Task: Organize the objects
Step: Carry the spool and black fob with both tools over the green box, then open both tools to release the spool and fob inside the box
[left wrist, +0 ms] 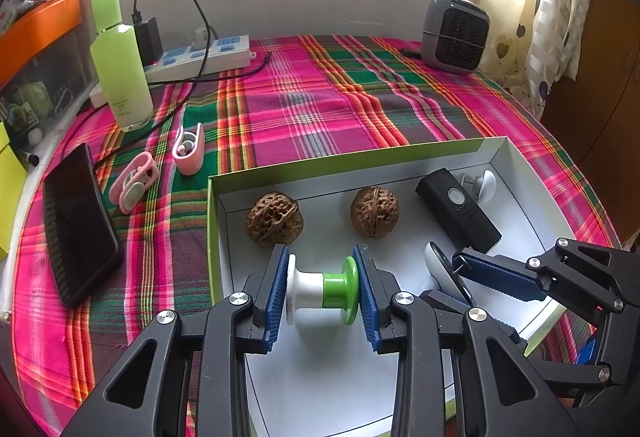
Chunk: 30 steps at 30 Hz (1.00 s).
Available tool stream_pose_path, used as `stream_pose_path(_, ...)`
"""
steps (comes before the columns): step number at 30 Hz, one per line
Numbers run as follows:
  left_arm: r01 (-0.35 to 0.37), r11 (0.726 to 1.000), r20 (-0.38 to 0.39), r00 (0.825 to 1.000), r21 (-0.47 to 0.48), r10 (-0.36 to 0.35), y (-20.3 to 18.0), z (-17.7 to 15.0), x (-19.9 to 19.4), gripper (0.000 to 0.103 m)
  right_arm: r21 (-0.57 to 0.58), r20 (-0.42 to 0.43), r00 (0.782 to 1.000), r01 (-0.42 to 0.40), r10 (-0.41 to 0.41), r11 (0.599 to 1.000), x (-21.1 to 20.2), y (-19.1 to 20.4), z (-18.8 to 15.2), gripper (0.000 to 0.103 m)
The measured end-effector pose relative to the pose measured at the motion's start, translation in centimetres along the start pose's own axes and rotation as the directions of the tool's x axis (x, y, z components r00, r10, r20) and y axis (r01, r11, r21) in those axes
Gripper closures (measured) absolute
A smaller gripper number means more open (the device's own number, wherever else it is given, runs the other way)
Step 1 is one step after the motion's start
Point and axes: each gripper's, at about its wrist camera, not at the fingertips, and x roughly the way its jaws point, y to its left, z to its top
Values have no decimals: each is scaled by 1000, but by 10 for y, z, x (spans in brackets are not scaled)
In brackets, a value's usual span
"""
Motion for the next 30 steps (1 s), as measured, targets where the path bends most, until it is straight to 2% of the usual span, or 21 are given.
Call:
stream_pose_path(12,4,1000,-1,1000,-1,-4,0,-1,0,68,0,1,1000,2,-2,1000,-1,2,0,75)
stream_pose_path(16,1,1000,-1,1000,1,-1,-1,-1,-1,66,4,5,1000,3,-3,1000,-3,2,0,69)
stream_pose_path(27,-16,1000,6,1000,-6,16,2,-3,-8,62,17,14,1000,5,-6,1000,-8,4,1,67)
stream_pose_path(30,-20,1000,8,1000,-6,20,2,-3,-11,61,20,18,1000,7,-7,1000,-10,5,0,62)
